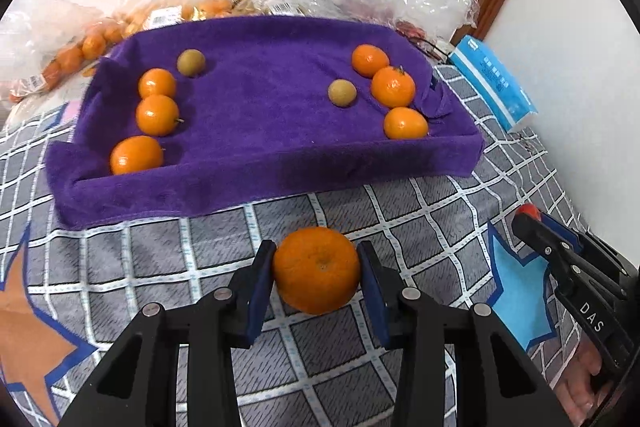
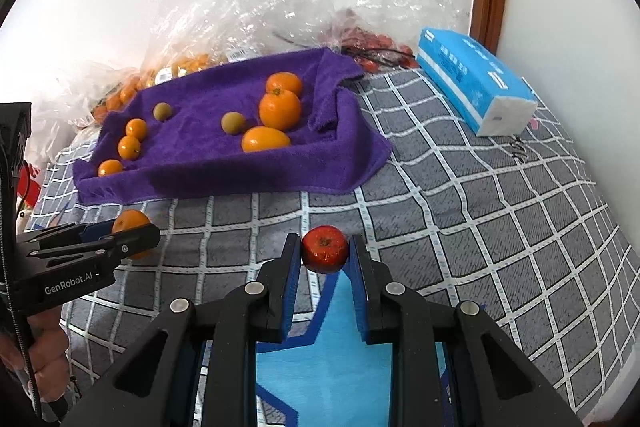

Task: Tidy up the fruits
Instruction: 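Carry the apple with the right tool while the left tool carries the orange over the towel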

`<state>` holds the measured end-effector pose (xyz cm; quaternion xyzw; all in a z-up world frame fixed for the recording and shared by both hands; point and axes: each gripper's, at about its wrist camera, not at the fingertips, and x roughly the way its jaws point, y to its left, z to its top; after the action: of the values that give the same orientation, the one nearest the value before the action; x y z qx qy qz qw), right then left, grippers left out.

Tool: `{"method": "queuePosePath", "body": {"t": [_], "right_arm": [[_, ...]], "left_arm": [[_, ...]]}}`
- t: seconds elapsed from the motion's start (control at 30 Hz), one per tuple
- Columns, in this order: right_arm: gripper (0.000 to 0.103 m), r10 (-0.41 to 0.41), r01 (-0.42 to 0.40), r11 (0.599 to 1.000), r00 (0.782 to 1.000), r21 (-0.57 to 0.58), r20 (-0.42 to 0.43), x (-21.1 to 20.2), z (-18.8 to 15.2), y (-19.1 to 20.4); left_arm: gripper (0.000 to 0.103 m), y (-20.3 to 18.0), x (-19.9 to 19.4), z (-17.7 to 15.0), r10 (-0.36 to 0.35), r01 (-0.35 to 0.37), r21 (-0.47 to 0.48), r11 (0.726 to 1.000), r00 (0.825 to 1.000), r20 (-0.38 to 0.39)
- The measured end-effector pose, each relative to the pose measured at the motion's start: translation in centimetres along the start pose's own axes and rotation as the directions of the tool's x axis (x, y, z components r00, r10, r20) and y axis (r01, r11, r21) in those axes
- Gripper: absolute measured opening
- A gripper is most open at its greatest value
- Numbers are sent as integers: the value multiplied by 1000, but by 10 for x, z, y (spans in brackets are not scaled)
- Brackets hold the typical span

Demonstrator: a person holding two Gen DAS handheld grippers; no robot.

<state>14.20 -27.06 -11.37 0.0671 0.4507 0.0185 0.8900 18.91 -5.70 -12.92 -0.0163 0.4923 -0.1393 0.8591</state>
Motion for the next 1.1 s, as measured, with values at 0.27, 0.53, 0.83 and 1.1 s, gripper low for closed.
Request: {"method": "queuePosePath", "body": {"t": [0.27, 0.53, 0.83, 1.1], "right_arm": [[24, 15, -13, 999, 998, -37, 58, -26, 7, 18], [24, 42, -33, 997, 992, -76, 121, -52, 20, 39], [24, 80, -64, 993, 982, -97, 171, -74, 31, 60], [24, 103, -83, 991, 976, -110, 194, -84, 40, 69]], "left_arm": [[39, 8, -34, -3, 12, -10, -26, 1000, 999, 53], [39, 13, -75, -1, 32, -28, -34, 999, 991, 126], [39, 21, -114, 4, 16, -6, -52, 999, 983, 184], [39, 25, -133, 10, 36, -25, -53, 998, 976, 214]]}}
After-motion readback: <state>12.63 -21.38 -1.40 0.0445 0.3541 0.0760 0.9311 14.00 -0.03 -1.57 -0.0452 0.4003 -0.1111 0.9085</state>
